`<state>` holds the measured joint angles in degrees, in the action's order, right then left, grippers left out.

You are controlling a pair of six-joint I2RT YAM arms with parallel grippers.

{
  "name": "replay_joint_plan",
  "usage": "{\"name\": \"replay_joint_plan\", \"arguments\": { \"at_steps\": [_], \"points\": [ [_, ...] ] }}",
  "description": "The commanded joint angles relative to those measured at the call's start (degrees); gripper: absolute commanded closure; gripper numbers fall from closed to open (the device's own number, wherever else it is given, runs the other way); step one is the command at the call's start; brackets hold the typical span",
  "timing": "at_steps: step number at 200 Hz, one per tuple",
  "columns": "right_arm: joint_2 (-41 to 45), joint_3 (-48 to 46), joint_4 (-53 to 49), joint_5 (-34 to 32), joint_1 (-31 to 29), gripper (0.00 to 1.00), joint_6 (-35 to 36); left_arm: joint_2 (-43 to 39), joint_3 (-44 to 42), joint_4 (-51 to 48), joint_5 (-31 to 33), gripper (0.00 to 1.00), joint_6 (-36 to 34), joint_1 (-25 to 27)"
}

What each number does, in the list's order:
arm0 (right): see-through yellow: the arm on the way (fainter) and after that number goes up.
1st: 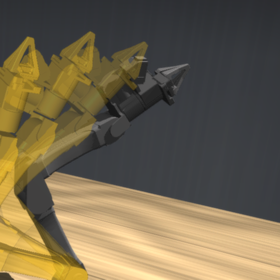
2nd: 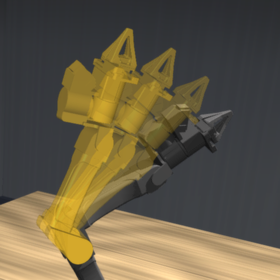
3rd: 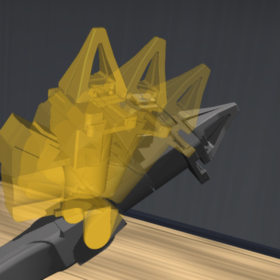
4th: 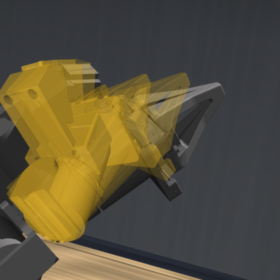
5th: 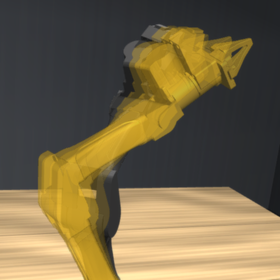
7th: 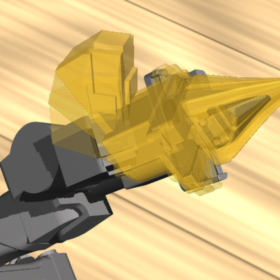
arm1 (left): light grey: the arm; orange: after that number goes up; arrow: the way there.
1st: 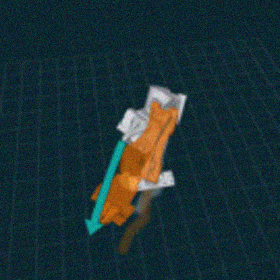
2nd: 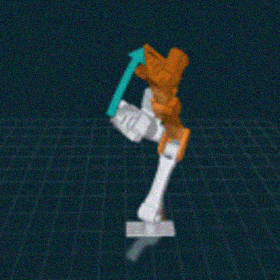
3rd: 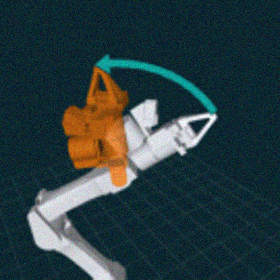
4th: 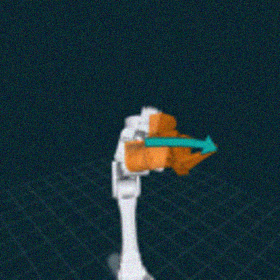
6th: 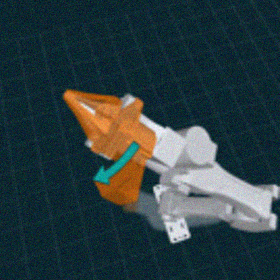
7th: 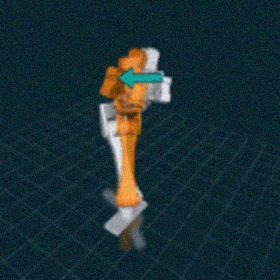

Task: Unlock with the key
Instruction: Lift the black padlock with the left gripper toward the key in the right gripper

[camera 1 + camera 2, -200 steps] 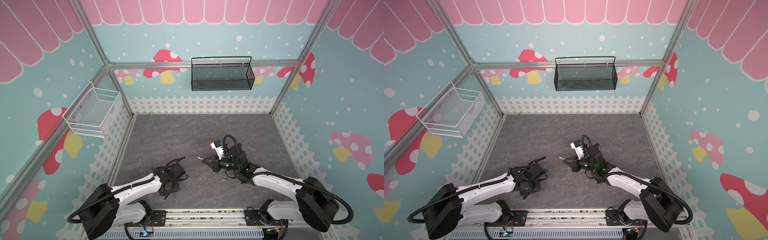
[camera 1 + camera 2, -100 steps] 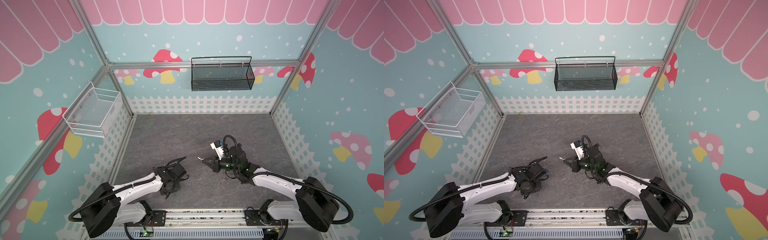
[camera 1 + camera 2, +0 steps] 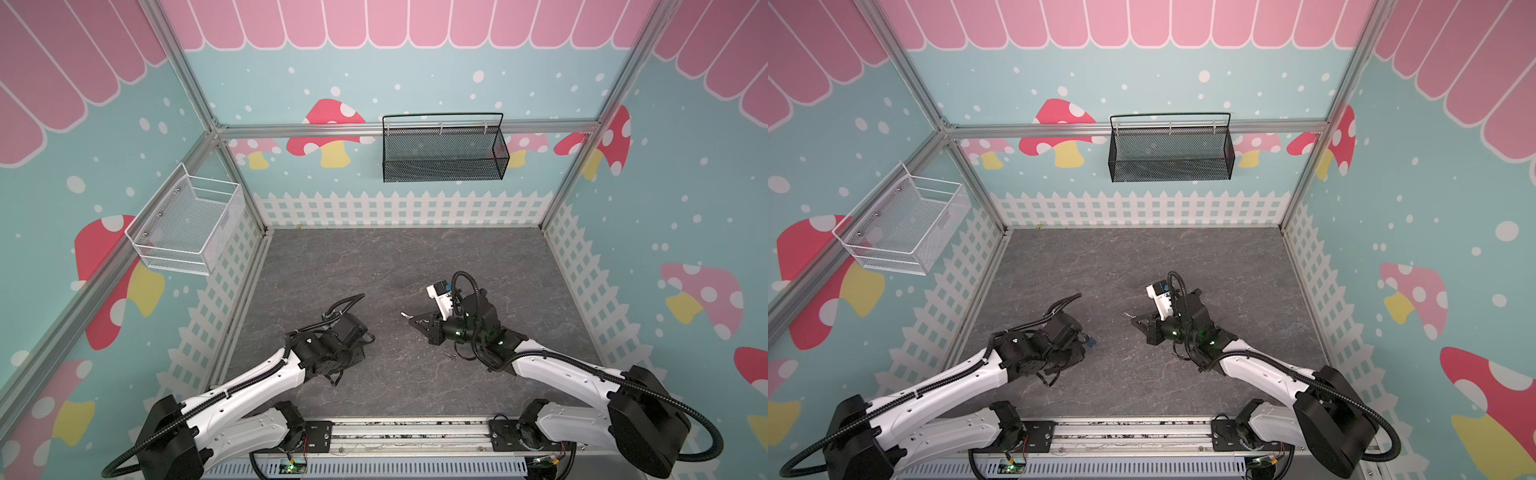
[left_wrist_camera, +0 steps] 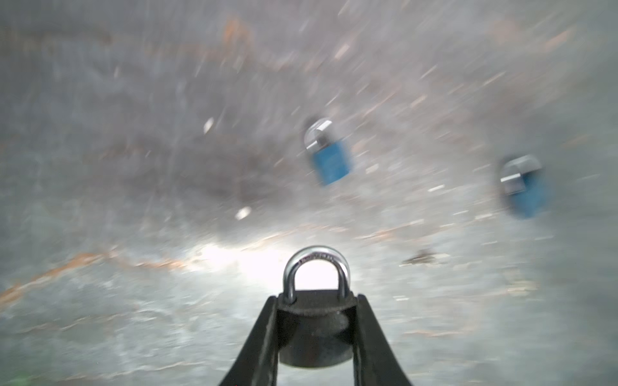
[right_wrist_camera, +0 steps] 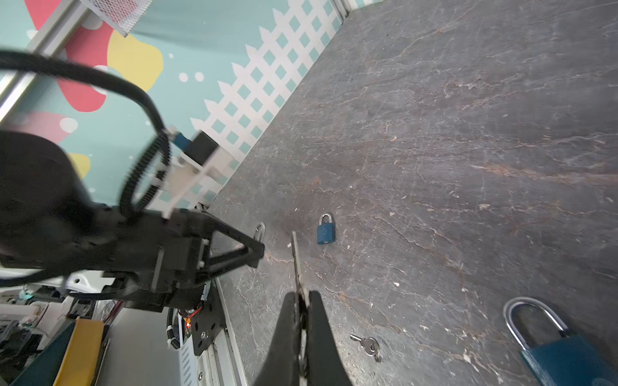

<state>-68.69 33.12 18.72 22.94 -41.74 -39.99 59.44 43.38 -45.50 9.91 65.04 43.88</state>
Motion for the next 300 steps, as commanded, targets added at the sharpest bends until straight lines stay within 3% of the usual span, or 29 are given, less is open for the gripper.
{"name": "replay_joint_plan", "arguments": {
  "at_steps": [1, 34, 68, 110, 300],
  "points": [
    [1.69, 0.27, -2.76, -7.21, -3.09, 1.0, -1.28, -1.52, 6.14, 2.23, 5.51, 1.0, 4.44, -0.72],
    [3.27, -1.43, 1.83, -14.0, -6.62, 1.0, -4.69, -0.52, 11.73, 7.96, 7.83, 1.0, 7.92, -0.81],
    [3.43, -1.39, 7.41, -21.1, -10.23, 1.0, -3.69, 1.96, 14.13, 12.54, 6.98, 1.0, 10.63, -0.81],
    [0.39, 0.66, 11.39, -24.45, -12.52, 1.0, -4.13, 2.44, 14.09, 17.61, 6.68, 1.0, 11.97, -0.72],
    [-7.03, 8.36, 13.97, -24.19, -15.09, 1.0, -3.2, 2.76, 13.11, 20.56, 6.43, 1.0, 12.52, -0.72]
  ]
}}
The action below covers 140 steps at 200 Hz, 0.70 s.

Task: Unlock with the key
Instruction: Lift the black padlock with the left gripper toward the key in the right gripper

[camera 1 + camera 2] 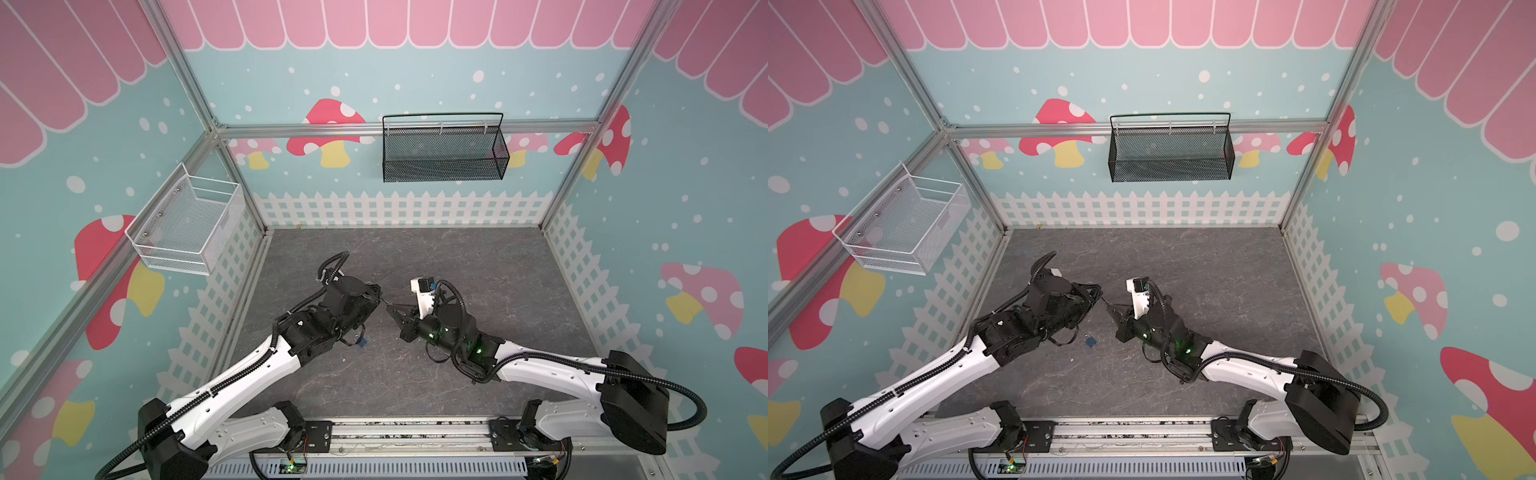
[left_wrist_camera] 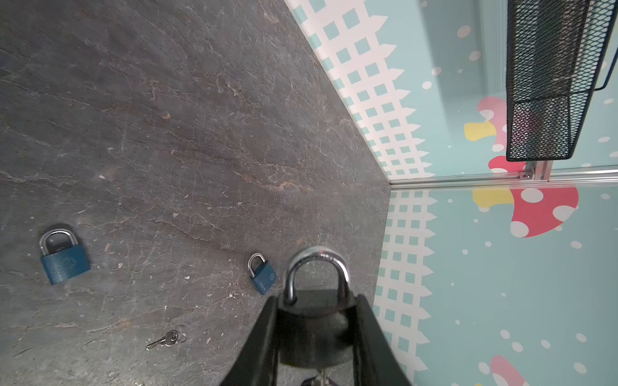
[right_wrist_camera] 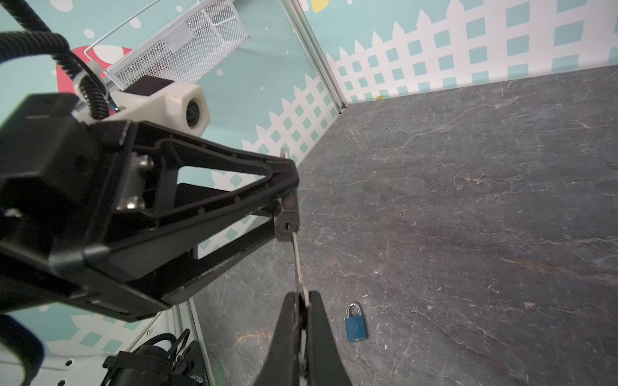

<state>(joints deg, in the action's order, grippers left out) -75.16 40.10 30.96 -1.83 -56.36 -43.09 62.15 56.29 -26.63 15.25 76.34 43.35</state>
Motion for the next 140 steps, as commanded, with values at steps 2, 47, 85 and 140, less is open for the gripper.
{"name": "replay_joint_plan", "arguments": {
  "at_steps": [2, 47, 85, 140],
  "points": [
    [-0.66, 1.39, 1.73, 0.59, -0.56, 1.0, -0.07, 0.07, 0.26, 1.68, 1.06, 1.0, 1.19, -0.2],
    [-2.27, 1.91, 1.94, -0.21, -0.94, 1.0, -0.5, 0.52, 1.18, 2.11, -0.4, 1.0, 1.1, -0.2],
    [-1.74, 1.56, 1.56, -2.92, -0.84, 1.0, -0.99, 0.4, 1.01, 2.1, -0.57, 1.0, 0.97, -0.23],
    [0.1, 1.83, 1.41, -1.6, -0.94, 1.0, 0.25, 0.01, 1.01, 1.96, 0.29, 1.0, 0.69, -0.29]
  ]
}}
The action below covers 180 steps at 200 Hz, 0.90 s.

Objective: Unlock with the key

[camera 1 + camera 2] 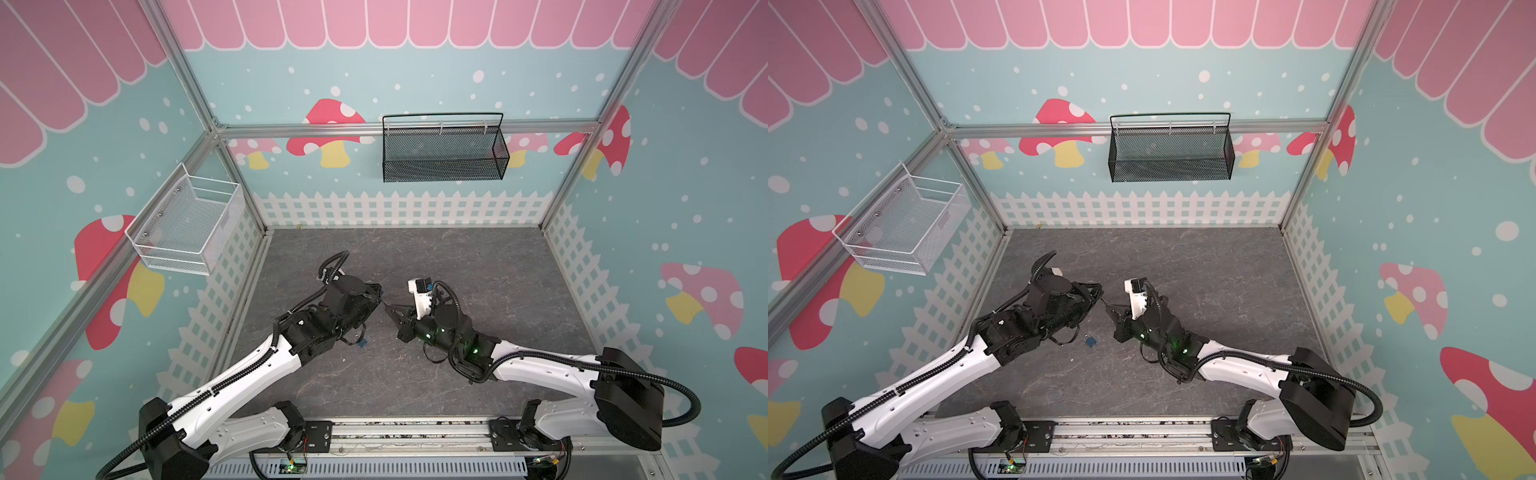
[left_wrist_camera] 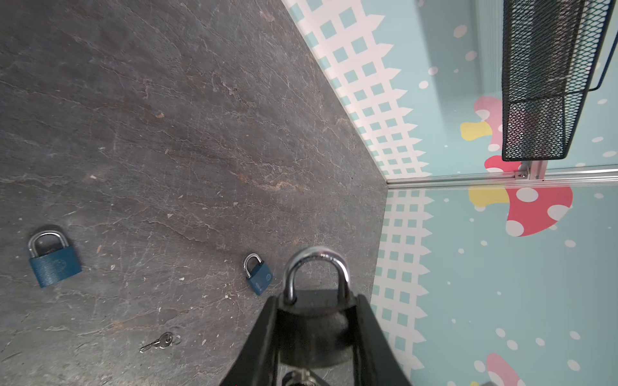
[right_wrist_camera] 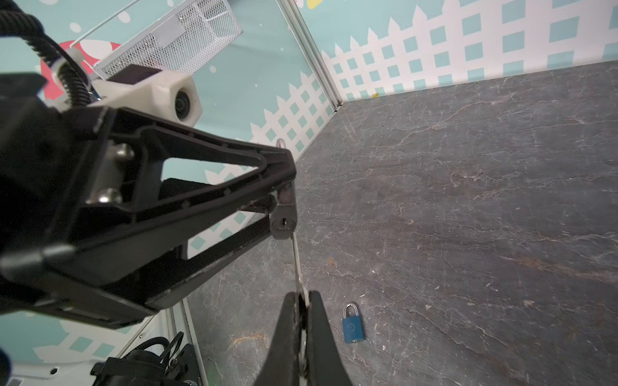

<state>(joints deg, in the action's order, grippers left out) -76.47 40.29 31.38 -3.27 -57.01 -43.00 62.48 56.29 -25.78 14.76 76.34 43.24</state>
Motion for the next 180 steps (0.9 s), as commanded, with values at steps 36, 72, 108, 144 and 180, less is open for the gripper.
{"name": "replay_joint_plan", "arguments": {
  "at_steps": [36, 72, 108, 144, 180],
  "points": [
    [1.09, 1.8, 1.63, 0.28, -0.41, 1.0, -0.58, -0.6, 1.18, 0.88, 0.82, 1.0, 0.69, -0.18],
    [1.34, 1.79, 2.18, -1.56, -0.46, 1.0, -1.73, -0.63, 1.4, 0.74, 0.33, 1.0, 0.61, -0.18],
    [-0.23, 3.56, -1.77, -4.25, -0.34, 1.0, -4.51, -0.34, 1.9, 0.73, -0.7, 1.0, 1.12, -0.18],
    [-0.83, 5.05, -2.87, -4.41, -0.2, 1.0, -7.8, -0.11, 2.41, 0.84, 0.04, 1.0, 1.58, 0.43],
    [-3.0, 9.21, -3.62, 0.39, -0.19, 1.0, -11.85, 1.82, 4.32, 1.1, 2.32, 1.0, -0.61, 1.9]
  ]
}}
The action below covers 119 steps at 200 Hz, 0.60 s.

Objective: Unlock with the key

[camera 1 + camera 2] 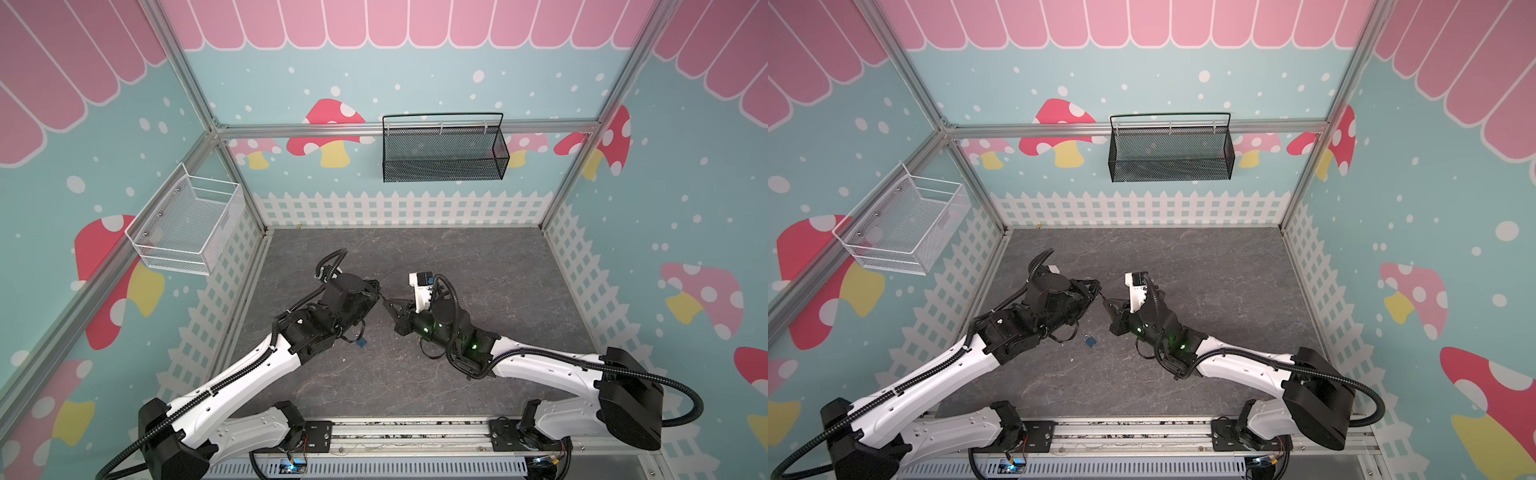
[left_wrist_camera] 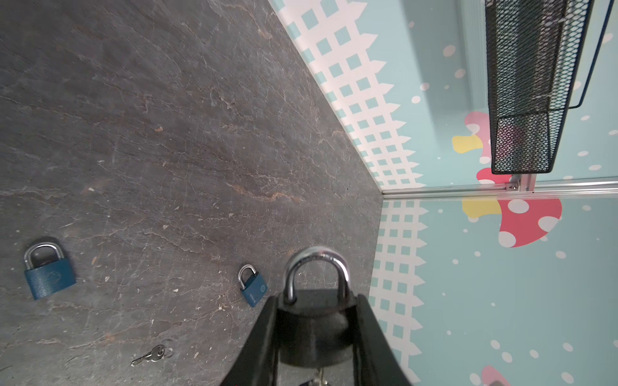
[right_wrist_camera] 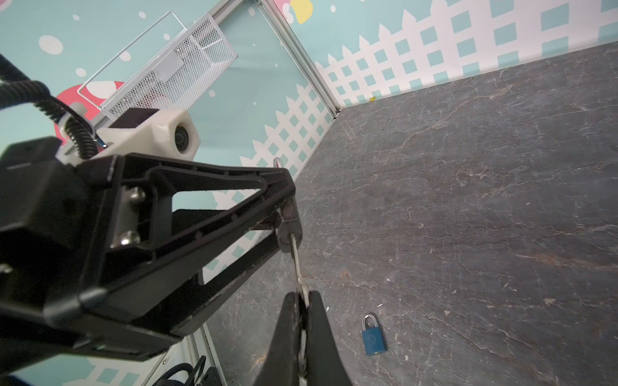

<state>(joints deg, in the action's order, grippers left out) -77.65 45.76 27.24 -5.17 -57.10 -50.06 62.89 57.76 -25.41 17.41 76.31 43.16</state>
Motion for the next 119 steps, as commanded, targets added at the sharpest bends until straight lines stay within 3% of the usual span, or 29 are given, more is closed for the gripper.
{"name": "replay_joint_plan", "arguments": {
  "at_steps": [1, 47, 77, 119],
  "points": [
    [-1.86, 3.86, 0.52, 2.46, -0.11, 1.0, -4.96, 1.51, 2.87, 0.76, -0.3, 1.0, -0.66, 2.0],
    [-1.5, 8.55, 0.75, 6.88, -0.07, 1.0, -7.12, 2.97, 3.44, -0.13, 0.6, 1.0, -2.41, 2.72],
    [-1.61, 12.11, -5.68, 3.74, -0.14, 1.0, -1.63, 3.12, 4.09, -2.9, 0.46, 1.0, -3.44, 2.72],
    [-2.39, 11.82, -7.38, -2.11, -0.07, 1.0, 9.87, 2.35, 3.29, -1.63, -6.7, 1.0, -1.79, 2.72]
  ]
}}
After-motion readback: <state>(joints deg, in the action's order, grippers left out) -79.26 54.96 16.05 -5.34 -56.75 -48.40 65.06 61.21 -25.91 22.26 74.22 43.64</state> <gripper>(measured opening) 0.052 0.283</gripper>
